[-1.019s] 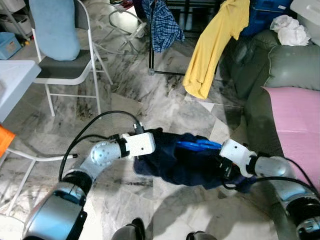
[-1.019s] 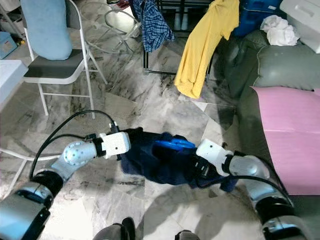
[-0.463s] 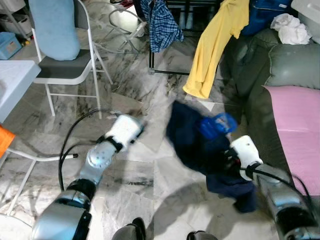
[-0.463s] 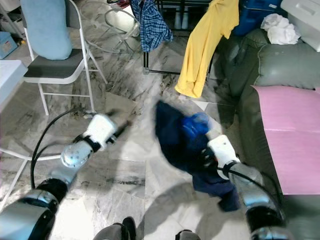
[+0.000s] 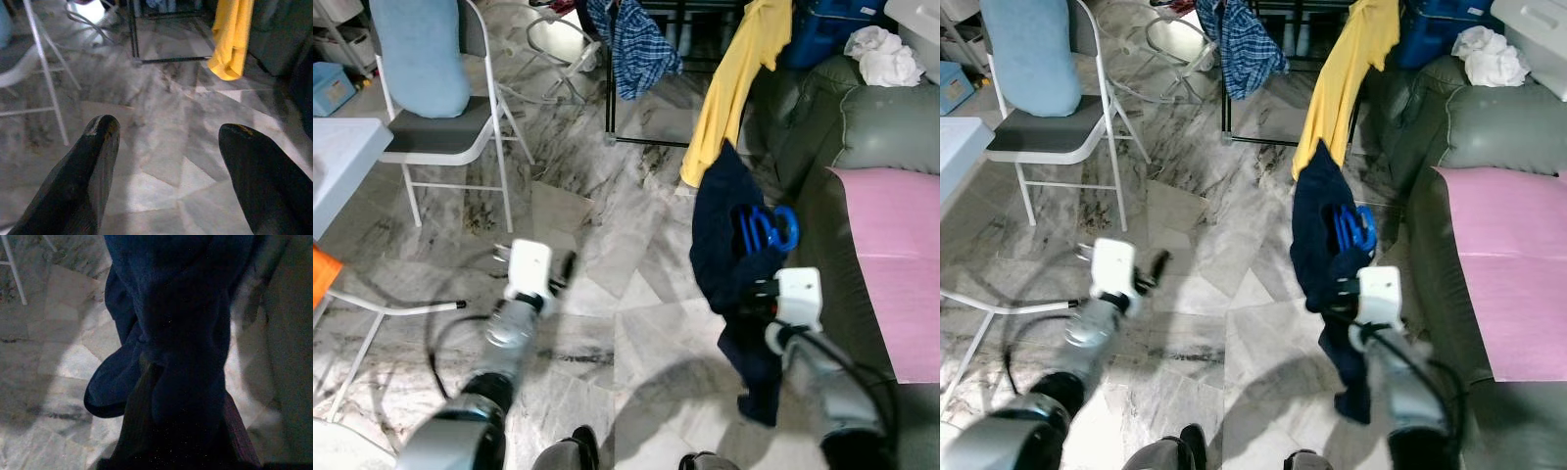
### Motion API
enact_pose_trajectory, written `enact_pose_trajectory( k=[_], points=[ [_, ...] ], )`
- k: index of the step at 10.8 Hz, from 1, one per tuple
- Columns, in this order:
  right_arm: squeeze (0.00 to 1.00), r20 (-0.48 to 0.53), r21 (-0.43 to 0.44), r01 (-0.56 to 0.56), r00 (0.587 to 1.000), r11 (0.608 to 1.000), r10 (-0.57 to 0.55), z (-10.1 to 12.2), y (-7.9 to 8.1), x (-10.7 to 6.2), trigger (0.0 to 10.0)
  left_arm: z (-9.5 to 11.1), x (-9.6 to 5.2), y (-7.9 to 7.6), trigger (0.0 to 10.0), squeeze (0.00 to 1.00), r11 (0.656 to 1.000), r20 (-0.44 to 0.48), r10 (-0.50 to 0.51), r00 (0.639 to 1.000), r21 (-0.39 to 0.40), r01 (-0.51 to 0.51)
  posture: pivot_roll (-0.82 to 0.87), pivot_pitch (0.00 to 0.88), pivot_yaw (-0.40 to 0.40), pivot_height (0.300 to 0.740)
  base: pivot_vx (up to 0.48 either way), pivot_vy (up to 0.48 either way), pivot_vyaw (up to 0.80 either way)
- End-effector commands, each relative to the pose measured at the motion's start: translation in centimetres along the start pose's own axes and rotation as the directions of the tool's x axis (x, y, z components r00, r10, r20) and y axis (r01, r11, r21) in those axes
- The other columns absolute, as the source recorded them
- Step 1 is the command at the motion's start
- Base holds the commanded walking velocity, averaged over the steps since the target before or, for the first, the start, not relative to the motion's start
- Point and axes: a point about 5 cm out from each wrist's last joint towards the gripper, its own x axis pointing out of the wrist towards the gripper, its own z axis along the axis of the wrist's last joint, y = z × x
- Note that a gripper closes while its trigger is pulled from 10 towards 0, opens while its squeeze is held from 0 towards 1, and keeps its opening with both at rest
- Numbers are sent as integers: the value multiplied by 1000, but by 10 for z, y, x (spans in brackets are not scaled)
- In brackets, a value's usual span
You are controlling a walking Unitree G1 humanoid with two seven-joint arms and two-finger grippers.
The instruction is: Hang hanger
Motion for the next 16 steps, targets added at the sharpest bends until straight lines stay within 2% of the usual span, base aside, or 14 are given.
enact_pose_trajectory(
  k=[1, 4, 11, 16],
  points=[
    [0, 13, -2, -4, 1000, 1000, 4, 4, 6, -2, 10000, -3, -1, 1, 10000, 0, 1000, -20, 0, 1000, -19, 0, -217, 130, 69, 740, 326, 0, 0],
    [0, -16, 33, -12, 1000, 999, 13, 0, 18, -5, 10000, -2, 1, -3, 10000, 0, 998, -32, 1, 999, -64, -3, -220, 127, 63, 740, 390, 0, 0],
    [0, -22, 53, -15, 1000, 998, 16, 3, 19, -4, 10000, 3, 8, -12, 10000, 0, 995, -39, -9, 999, -96, 5, -239, 89, 69, 740, 453, 0, 0],
    [0, -25, 55, -17, 1000, 998, 18, 2, 20, -4, 10000, 3, 9, -11, 10000, 0, 995, -59, -6, 998, -99, 0, -241, 83, 76, 740, 358, 316, 0]
  ],
)
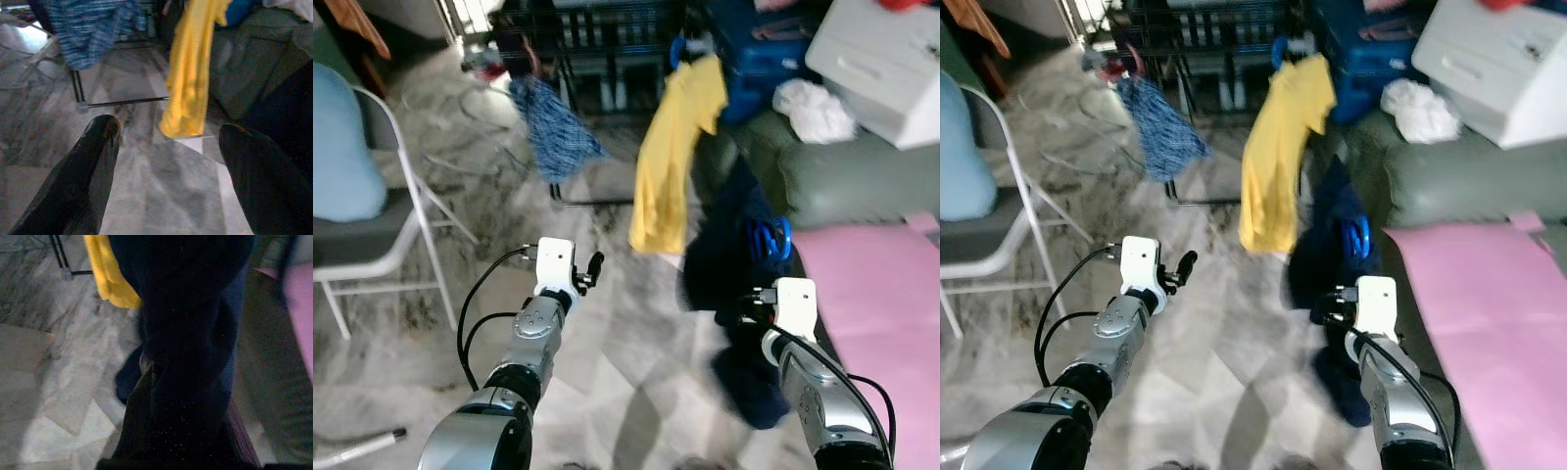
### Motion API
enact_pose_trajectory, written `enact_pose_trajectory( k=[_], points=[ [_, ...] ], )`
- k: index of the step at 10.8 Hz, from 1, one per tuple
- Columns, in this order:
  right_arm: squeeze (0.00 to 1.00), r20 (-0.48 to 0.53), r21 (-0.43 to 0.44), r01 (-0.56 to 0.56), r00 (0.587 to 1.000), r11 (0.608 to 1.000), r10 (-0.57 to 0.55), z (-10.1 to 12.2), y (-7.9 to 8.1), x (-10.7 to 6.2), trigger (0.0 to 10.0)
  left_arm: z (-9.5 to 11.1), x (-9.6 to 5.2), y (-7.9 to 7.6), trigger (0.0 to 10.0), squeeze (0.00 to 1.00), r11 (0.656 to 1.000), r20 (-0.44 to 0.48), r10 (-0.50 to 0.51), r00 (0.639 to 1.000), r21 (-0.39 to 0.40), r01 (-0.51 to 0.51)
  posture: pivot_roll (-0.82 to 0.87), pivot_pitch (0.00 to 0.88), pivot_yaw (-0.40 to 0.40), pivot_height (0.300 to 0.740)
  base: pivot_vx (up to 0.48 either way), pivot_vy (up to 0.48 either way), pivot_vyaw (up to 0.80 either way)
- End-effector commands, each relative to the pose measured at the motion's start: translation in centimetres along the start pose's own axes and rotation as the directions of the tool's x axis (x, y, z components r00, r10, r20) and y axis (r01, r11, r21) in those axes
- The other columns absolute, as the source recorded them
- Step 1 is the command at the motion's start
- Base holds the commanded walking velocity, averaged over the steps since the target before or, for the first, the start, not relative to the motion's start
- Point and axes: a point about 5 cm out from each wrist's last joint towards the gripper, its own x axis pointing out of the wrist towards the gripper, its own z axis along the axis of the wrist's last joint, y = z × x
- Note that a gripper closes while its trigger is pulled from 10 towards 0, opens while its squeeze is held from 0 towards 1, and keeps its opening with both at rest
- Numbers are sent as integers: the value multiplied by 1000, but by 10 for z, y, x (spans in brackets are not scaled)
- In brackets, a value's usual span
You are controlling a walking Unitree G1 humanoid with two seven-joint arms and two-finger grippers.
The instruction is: Hang hanger
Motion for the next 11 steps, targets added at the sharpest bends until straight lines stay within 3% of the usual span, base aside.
enact_pose_trajectory(
  k=[1, 5, 11],
  points=[
    [0, 51, 4, -41, 998, 999, 41, 12, 13, 1, 10000, -3, -3, 12, 10000, 0, 999, -23, 37, 999, 12, -37, -242, 83, 76, 740, 341, 337, 0],
    [0, 53, 11, -23, 998, 1000, 22, 12, 11, 2, 10000, -3, -2, 10, 10000, 0, 999, -27, 36, 999, 35, -35, -247, 80, 80, 740, 341, 337, 0],
    [0, 64, 18, -18, 998, 1000, 16, 17, 9, 2, 10000, -6, -2, 0, 10000, 0, 999, -36, 12, 999, 32, -11, -255, 80, 83, 740, 435, 0, 0]
  ],
)
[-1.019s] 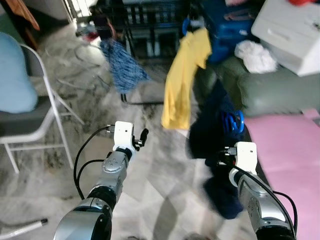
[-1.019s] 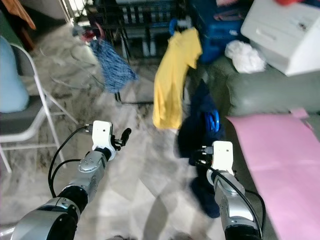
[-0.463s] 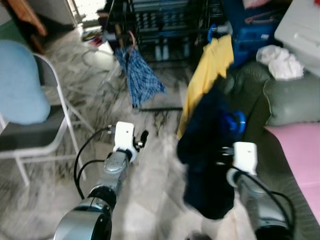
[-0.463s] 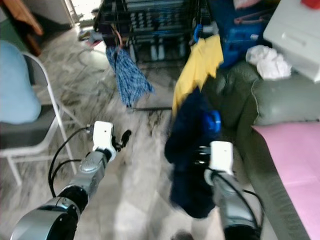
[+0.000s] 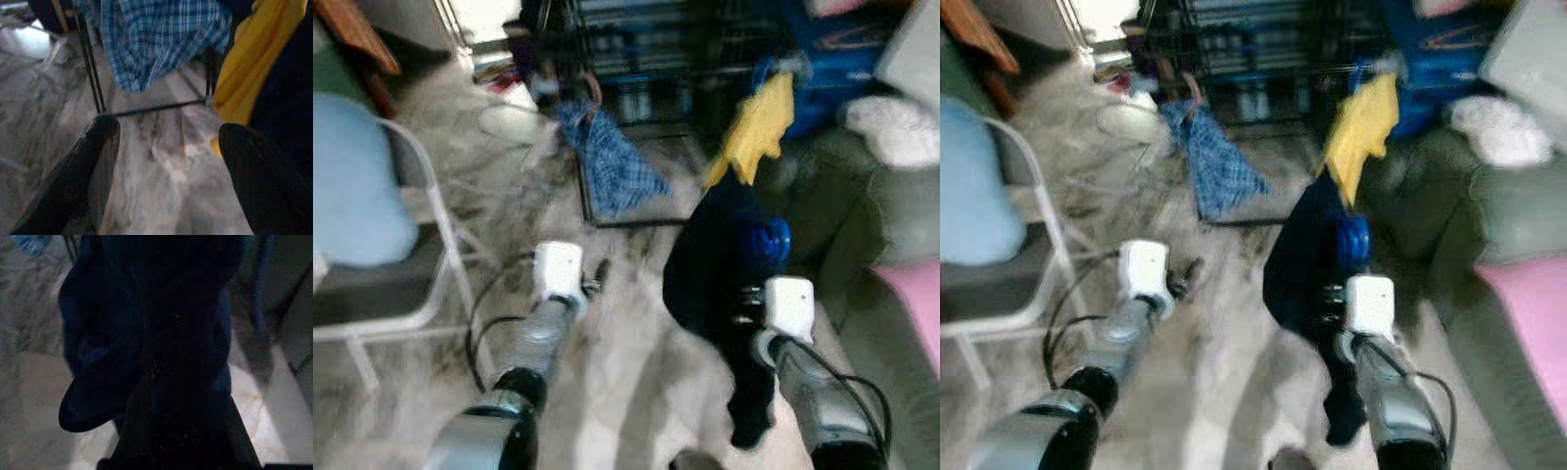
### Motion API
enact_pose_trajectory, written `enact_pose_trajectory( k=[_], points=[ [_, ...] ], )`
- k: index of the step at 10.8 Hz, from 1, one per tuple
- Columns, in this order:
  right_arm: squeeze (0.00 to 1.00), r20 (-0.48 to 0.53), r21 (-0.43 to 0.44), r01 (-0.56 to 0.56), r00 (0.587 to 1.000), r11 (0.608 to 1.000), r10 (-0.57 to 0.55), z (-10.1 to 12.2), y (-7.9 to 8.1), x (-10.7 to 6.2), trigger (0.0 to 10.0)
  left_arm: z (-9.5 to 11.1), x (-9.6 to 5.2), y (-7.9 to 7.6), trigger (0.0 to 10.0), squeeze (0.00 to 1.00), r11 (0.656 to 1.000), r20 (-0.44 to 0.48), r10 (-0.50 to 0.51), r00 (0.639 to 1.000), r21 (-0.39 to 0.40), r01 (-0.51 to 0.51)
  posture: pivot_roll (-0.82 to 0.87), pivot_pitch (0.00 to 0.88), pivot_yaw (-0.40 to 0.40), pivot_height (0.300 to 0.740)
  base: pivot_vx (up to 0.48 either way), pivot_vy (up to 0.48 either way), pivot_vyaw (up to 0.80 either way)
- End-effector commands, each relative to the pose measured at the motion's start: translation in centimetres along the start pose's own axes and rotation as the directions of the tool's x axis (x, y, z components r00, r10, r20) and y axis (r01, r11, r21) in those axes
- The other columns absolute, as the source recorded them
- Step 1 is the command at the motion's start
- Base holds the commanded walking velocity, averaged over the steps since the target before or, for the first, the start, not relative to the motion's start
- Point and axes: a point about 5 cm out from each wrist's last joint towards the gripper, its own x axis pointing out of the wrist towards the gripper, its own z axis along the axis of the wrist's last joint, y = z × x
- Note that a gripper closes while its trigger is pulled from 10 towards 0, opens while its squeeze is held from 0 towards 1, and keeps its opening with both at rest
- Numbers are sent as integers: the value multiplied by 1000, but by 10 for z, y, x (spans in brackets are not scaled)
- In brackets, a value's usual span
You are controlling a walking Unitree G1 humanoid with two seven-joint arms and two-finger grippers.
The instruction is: Hang hanger
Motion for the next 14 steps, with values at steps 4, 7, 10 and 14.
enact_pose_trajectory(
  k=[4, 7, 10, 14],
  points=[
    [0, 49, -1, -64, 997, 998, 63, 17, 10, 2, 10000, -1, -1, 9, 10000, 0, 1000, -9, 25, 1000, 14, -25, -255, 83, 81, 740, 472, 0, 0],
    [0, -30, -12, -212, 977, 977, 212, 6, 34, -1, 10000, -1, -2, 9, 10000, 0, 1000, -8, 25, 1000, 17, -25, -249, 80, 77, 740, 461, 0, 0],
    [0, -102, 0, -370, 924, 929, 368, -9, 62, -9, 10000, -1, -2, 8, 10000, 0, 1000, -10, 23, 1000, 12, -23, -246, 77, 79, 740, 461, 0, 0],
    [0, -95, 5, -394, 915, 919, 392, -2, 66, -12, 10000, -7, -3, 7, 10000, 0, 998, -41, 51, 998, 26, -50, -248, 84, 81, 740, 0, 0, 0]
  ],
)
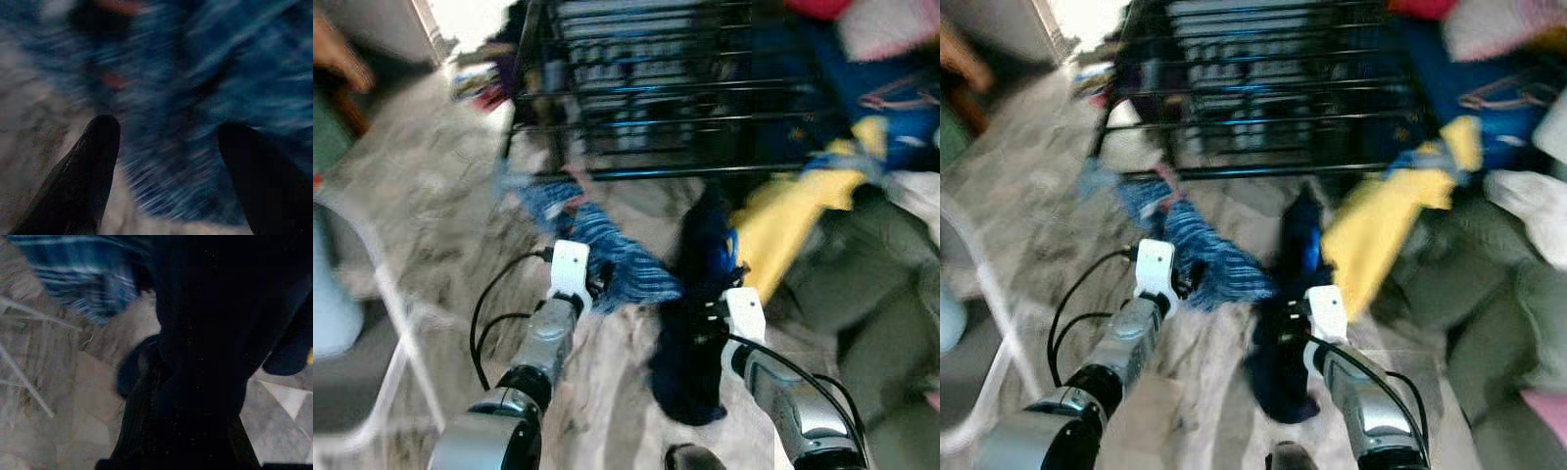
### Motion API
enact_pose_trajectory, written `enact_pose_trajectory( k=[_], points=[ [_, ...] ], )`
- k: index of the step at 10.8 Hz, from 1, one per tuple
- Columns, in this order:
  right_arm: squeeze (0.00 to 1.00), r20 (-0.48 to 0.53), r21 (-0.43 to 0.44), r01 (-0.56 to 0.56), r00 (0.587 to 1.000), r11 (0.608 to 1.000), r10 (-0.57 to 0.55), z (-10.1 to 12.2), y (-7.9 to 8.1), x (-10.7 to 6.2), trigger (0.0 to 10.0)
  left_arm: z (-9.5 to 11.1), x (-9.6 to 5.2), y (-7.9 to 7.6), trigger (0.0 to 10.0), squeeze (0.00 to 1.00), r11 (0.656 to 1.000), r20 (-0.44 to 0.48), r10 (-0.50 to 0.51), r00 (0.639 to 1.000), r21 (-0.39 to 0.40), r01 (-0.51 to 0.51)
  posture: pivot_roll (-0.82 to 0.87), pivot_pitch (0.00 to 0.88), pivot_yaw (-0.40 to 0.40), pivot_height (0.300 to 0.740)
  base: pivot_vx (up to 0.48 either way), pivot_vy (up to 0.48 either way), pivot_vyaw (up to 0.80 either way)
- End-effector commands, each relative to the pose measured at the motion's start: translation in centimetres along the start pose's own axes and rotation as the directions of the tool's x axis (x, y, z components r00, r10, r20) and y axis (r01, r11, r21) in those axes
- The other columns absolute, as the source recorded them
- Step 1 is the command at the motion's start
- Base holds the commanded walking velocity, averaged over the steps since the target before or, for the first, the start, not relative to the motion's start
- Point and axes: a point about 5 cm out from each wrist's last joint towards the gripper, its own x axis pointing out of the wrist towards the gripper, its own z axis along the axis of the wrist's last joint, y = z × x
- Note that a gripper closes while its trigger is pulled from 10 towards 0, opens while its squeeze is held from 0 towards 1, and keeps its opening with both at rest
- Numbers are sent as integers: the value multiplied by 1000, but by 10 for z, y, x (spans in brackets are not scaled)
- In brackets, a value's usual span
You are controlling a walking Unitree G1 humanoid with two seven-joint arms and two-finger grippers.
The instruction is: Hang hanger
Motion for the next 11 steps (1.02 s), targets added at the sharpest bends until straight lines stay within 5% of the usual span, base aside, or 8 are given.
enact_pose_trajectory(
  k=[1, 4, 7, 11],
  points=[
    [0, 54, -10, -51, 997, 999, 52, 15, 14, 1, 10000, -9, -4, 10, 10000, 0, 999, -38, 36, 999, 11, -36, -251, 87, 80, 740, 0, 0, 0],
    [0, 113, -79, -86, 989, 993, 94, 30, 23, 0, 10000, -8, -4, 11, 10000, 0, 998, -46, 56, 997, 22, -55, -245, 89, 78, 740, 0, 0, 0],
    [0, 245, -93, 9, 969, 996, 14, 72, 1, -7, 10000, -10, -5, 12, 10000, 0, 998, -53, 58, 997, 34, -56, -246, 97, 87, 740, 0, 0, 0],
    [0, 247, -70, 66, 968, 995, -47, 89, -12, 3, 10000, -9, -4, 11, 10000, 0, 998, -53, 52, 997, 39, -50, -244, 98, 91, 740, 0, 0, 0]
  ],
)
